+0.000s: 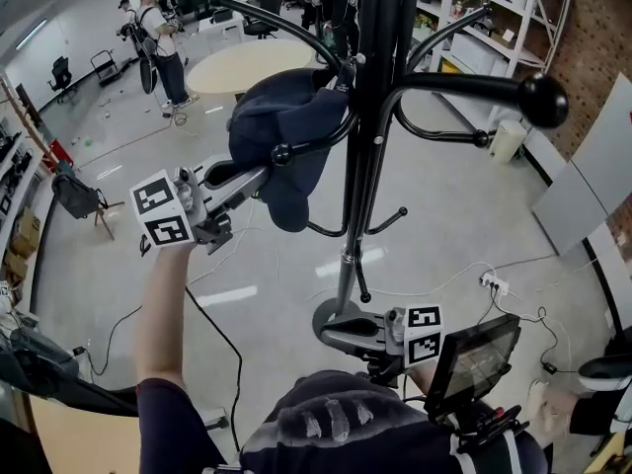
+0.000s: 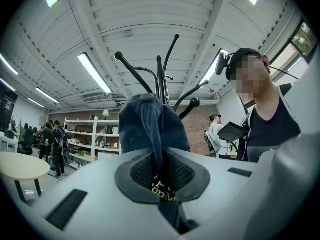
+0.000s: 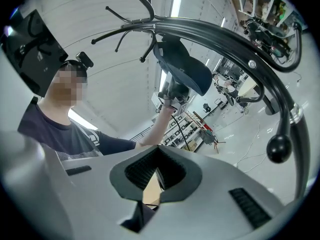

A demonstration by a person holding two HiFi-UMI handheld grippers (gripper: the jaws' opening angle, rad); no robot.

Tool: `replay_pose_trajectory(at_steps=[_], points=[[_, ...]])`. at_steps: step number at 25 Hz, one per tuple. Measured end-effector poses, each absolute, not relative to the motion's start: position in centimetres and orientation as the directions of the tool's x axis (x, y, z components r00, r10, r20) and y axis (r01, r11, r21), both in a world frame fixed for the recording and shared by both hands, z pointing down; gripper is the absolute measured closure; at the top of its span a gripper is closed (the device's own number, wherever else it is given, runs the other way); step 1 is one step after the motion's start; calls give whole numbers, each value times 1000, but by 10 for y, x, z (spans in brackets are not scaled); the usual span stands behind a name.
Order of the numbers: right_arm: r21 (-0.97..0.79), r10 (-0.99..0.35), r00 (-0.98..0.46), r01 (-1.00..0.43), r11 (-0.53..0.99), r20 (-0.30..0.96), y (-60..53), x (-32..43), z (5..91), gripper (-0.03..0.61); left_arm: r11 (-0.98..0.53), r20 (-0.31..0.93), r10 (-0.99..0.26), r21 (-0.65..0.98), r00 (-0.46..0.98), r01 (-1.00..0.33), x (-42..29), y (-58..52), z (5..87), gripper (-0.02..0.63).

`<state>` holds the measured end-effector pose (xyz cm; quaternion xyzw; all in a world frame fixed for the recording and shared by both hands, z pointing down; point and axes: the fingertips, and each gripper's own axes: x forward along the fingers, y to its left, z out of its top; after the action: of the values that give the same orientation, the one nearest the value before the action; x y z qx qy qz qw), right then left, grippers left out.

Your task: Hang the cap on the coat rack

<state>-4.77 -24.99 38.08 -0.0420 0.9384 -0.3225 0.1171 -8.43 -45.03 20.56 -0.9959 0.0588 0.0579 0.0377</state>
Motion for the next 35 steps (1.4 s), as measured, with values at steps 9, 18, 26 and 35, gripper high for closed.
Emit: replay_pose_trajectory(at_steps=[9,18,26,35], points=[[-612,-149,-972,-8,791,-180,-243,-47,380,584,-984,-156,-169,-34,973,-176,-89,-449,206,574],[-625,-114,-978,19,780,-173,-236,-57,382,584,-938,-269,-340,23,901,-347,-133,-452,202,457],[-602,-96,-982,23,798,-165,-245,-74,374,584,-902,-289,-379,-96,879,-421,-156,-405,200,457],[-448,-69,-995,-27,894,-78,-258,-94,353,584,-913,-214,-369,-99,905,-395,-151,-350,236,578]])
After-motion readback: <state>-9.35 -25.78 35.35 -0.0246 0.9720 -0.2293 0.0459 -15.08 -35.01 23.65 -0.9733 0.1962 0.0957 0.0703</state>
